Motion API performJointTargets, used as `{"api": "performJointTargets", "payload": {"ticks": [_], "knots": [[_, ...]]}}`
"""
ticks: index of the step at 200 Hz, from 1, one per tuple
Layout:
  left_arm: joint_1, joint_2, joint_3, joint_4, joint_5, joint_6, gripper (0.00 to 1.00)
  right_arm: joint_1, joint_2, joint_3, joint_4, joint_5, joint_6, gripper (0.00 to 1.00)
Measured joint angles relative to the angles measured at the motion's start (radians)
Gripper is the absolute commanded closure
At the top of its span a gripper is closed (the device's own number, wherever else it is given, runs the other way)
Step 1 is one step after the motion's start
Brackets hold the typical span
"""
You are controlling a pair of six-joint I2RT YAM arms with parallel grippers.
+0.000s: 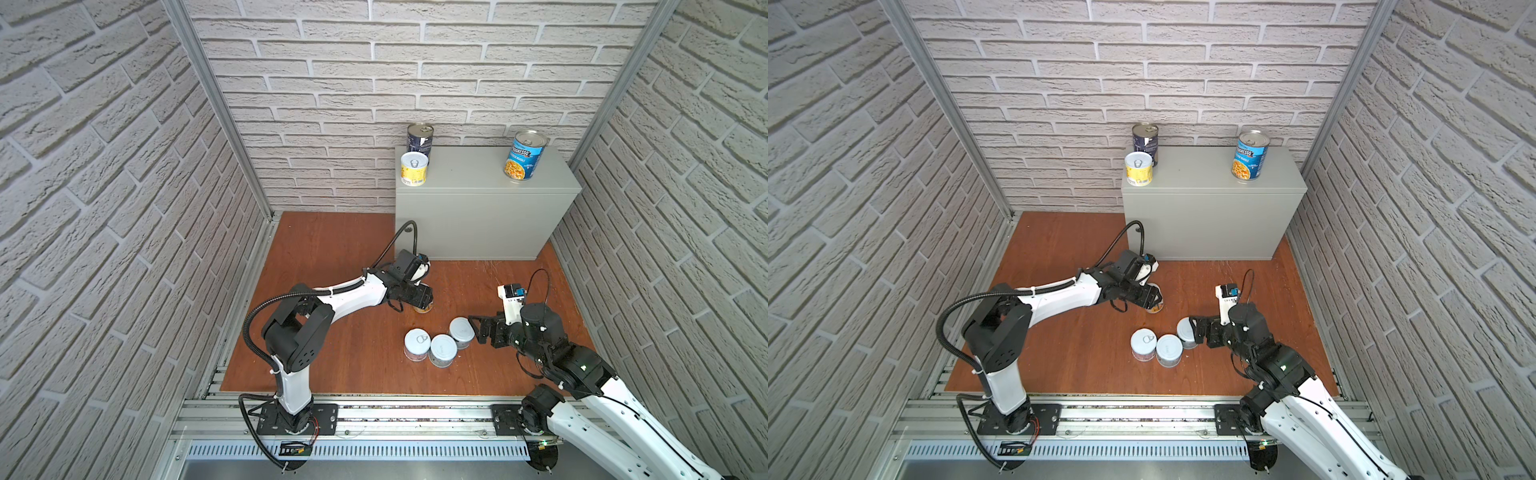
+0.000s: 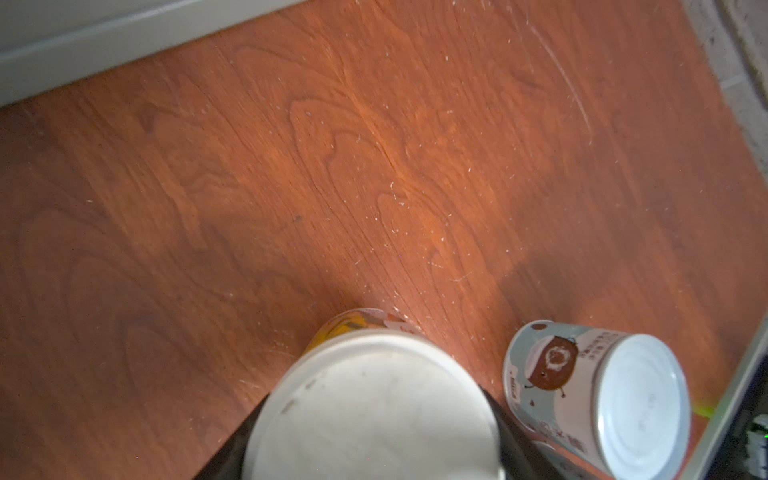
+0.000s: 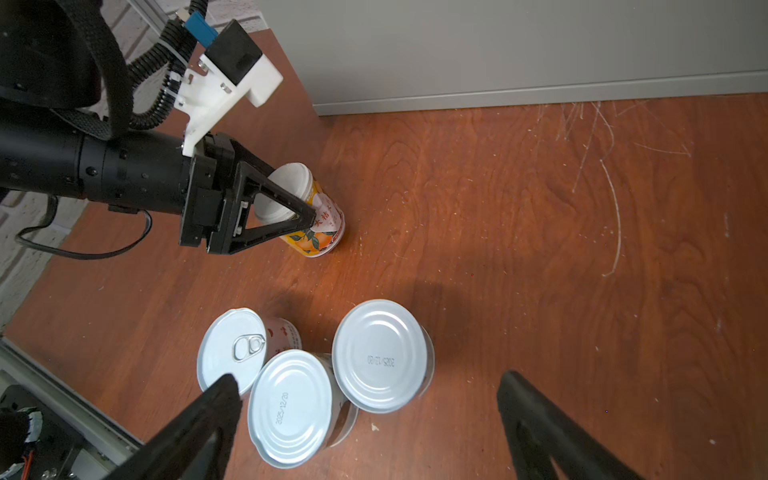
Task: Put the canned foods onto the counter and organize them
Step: 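Close the left gripper on the orange-print can and lift it, then carry the orange-print can toward the right gripper while the right gripper reaches to it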
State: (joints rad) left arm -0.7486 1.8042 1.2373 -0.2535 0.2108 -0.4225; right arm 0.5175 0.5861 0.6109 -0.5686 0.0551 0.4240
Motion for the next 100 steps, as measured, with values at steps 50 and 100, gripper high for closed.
{"api": "performJointTargets", "payload": {"ticks": [50, 100], "knots": [[0.062, -0.100, -0.036, 0.012, 0.068, -0.047, 0.46, 0.011, 0.069, 0.000, 0.135, -0.053, -0.077, 0.03], [0.076, -0.143, -0.065, 0.021, 0.117, -0.096, 0.44, 0.093, 0.140, -0.055, 0.303, -0.053, -0.185, 0.03]]}}
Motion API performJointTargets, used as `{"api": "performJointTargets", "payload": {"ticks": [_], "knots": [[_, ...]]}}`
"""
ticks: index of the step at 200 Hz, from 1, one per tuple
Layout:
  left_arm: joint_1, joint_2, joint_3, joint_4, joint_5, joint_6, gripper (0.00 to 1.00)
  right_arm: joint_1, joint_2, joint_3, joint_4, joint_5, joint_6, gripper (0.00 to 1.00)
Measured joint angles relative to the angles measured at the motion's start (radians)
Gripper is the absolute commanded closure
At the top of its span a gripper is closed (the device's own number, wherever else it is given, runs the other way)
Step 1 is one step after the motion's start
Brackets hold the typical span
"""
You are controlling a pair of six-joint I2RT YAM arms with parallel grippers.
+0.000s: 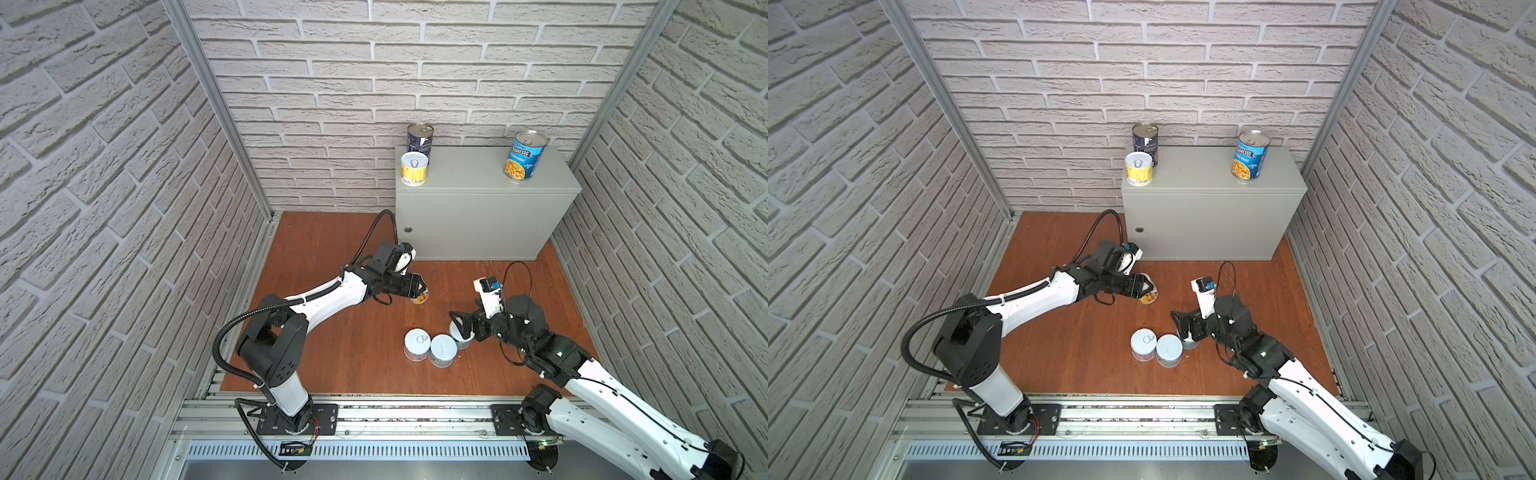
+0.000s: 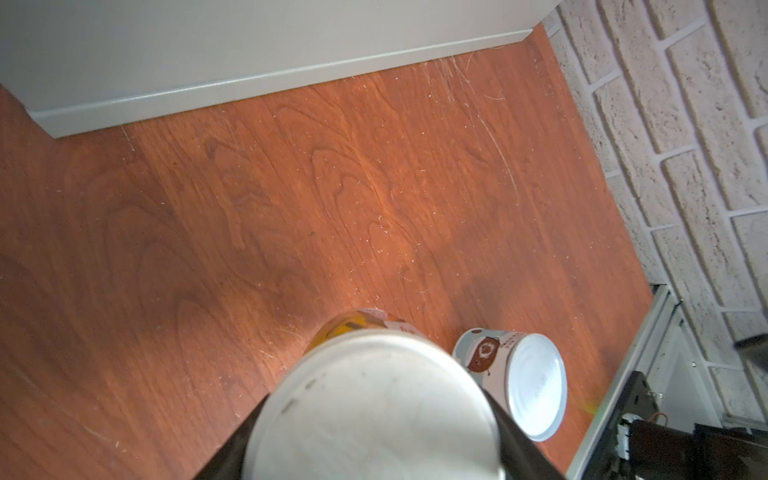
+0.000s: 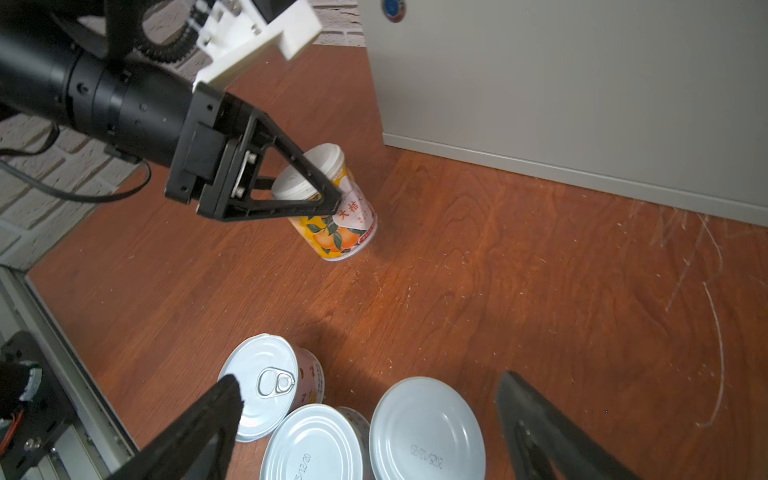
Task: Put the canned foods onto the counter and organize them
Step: 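Carry the orange-print can toward the right gripper while the right gripper reaches to it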
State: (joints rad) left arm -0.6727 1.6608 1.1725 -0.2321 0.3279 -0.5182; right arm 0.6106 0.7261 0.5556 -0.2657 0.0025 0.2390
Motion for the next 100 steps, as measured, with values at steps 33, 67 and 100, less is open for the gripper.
{"api": "performJointTargets", "payload": {"ticks": [33, 67, 100], "knots": [[0.000, -0.050, 0.000, -0.005, 0.033, -0.016, 0.44, 0.062, 0.001, -0.030, 0.092, 0.000, -0.068, 0.03], [0.000, -0.093, 0.007, -0.011, 0.074, -0.034, 0.45, 0.100, 0.030, -0.030, 0.158, 0.006, -0.118, 0.04], [0.000, -0.103, 0.020, -0.014, 0.128, -0.057, 0.45, 0.126, 0.060, -0.029, 0.173, 0.024, -0.151, 0.04]]}}
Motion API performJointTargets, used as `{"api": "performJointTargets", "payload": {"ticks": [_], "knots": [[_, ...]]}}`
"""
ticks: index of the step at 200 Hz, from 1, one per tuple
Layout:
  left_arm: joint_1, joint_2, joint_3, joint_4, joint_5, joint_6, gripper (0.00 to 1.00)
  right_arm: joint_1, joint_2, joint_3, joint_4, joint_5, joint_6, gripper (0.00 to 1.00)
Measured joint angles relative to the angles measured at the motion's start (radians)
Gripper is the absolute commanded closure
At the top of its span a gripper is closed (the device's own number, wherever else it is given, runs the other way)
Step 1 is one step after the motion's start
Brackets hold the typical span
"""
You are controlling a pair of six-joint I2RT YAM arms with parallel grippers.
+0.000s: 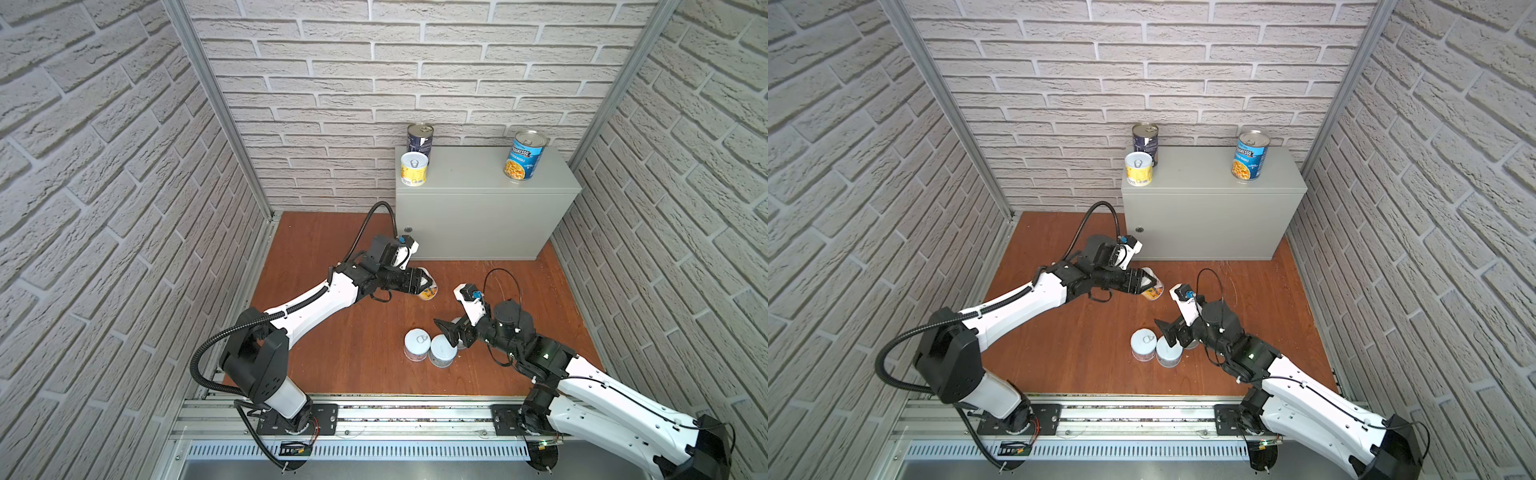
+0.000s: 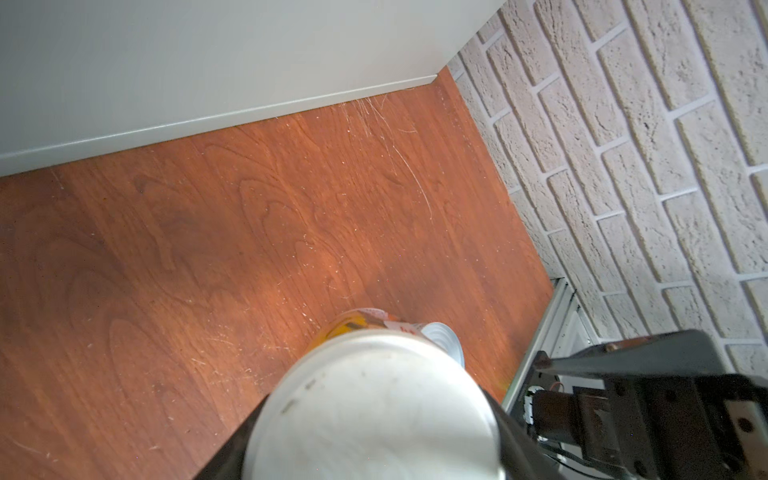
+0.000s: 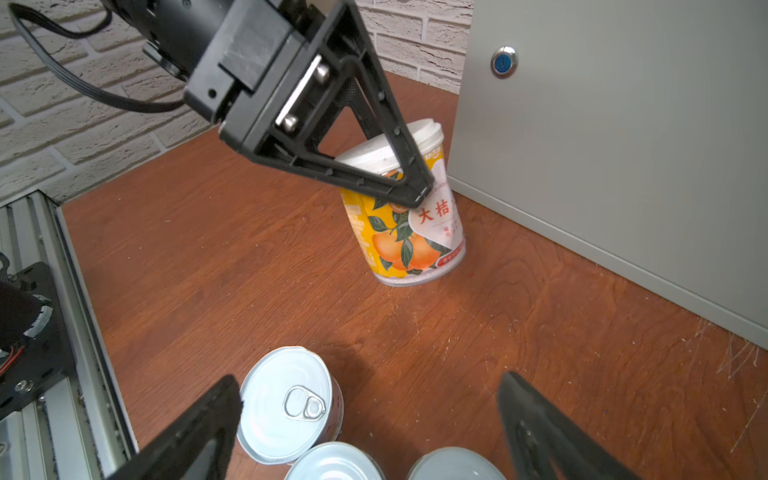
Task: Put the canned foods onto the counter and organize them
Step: 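Carry the orange-print can toward the right gripper while the right gripper reaches to it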
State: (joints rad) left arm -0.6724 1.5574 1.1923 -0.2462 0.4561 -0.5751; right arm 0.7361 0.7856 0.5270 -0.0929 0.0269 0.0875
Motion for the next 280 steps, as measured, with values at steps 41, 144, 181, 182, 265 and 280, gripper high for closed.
{"api": "performJointTargets", "payload": {"ticks": [41, 144, 181, 182, 265, 280], "knots": [[-0.008, -0.018, 0.000, 0.000, 0.036, -0.022, 0.45, 0.008, 0.002, 0.000, 0.029, 0.044, -0.044, 0.04], [-0.086, -0.032, 0.000, 0.025, 0.130, -0.051, 0.46, 0.008, 0.068, 0.020, 0.116, 0.087, -0.103, 0.05], [-0.103, -0.042, 0.000, 0.045, 0.172, -0.061, 0.46, 0.008, 0.061, 0.028, 0.113, 0.127, -0.114, 0.05], [-0.103, -0.042, 0.000, 0.045, 0.174, -0.061, 0.46, 0.008, 0.061, 0.028, 0.113, 0.126, -0.114, 0.05], [-0.115, -0.043, 0.000, 0.111, 0.238, -0.101, 0.45, 0.011, -0.021, 0.025, 0.106, 0.156, -0.121, 0.05], [-0.118, -0.043, 0.000, 0.111, 0.241, -0.101, 0.45, 0.013, -0.019, 0.026, 0.105, 0.156, -0.122, 0.05]]}}
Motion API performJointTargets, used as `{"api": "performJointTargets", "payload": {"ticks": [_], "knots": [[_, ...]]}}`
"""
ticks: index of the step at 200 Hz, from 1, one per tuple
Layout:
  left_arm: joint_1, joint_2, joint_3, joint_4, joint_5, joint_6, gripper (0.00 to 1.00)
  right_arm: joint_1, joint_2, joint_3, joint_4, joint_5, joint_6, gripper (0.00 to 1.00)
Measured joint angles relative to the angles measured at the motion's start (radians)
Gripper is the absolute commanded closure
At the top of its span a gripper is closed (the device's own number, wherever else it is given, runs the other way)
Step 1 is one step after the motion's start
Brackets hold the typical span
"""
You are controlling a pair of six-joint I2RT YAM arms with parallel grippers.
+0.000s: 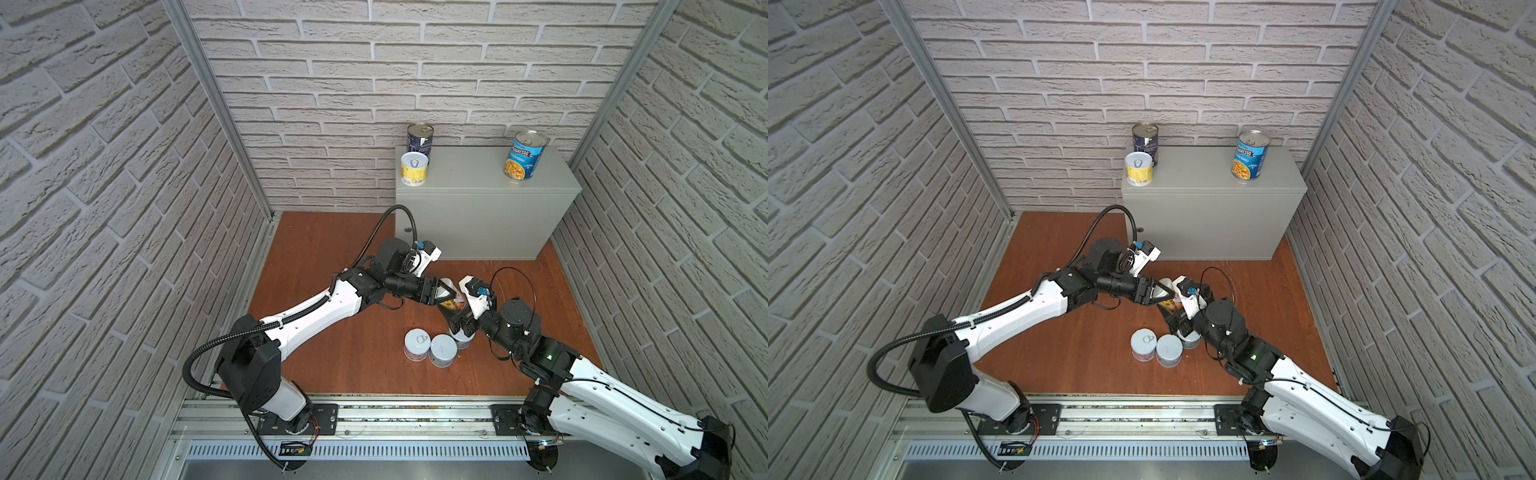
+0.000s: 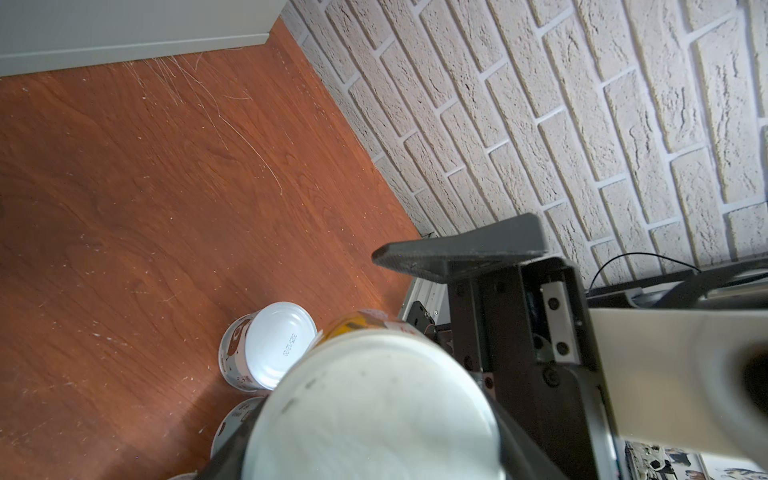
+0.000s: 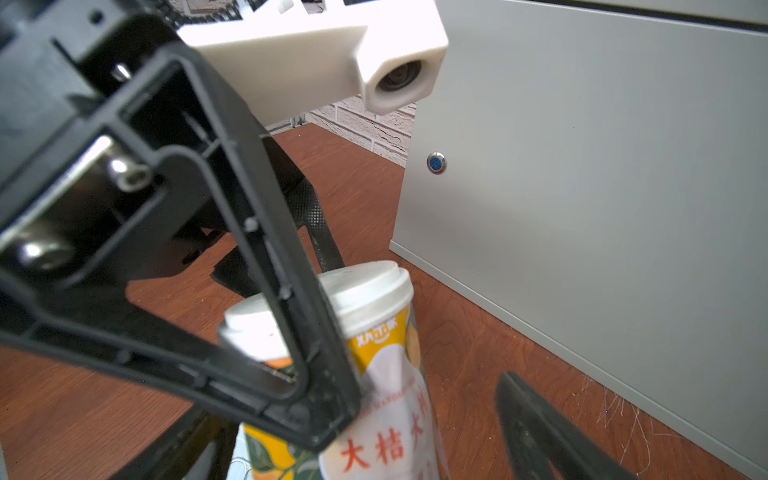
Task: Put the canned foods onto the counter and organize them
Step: 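Carry the orange-print can toward the right gripper while the right gripper reaches to it, then close the right gripper on the orange-print can and open the left gripper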
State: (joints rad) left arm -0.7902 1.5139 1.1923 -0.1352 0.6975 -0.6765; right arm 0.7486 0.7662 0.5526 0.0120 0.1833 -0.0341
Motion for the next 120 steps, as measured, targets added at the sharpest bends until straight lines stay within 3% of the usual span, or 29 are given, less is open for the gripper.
{"api": "performJointTargets", "payload": {"ticks": [45, 81, 120], "knots": [[-0.009, 0.000, 0.000, 0.000, 0.007, 0.002, 0.45, 0.002, 0.028, 0.000, 0.000, 0.002, -0.006, 0.05], [-0.010, 0.001, 0.000, 0.001, 0.007, 0.002, 0.45, 0.003, 0.042, 0.000, 0.002, 0.003, -0.007, 0.14], [-0.010, 0.017, 0.000, 0.008, 0.013, 0.002, 0.45, 0.006, 0.049, 0.000, 0.000, 0.005, -0.008, 0.16]]}}
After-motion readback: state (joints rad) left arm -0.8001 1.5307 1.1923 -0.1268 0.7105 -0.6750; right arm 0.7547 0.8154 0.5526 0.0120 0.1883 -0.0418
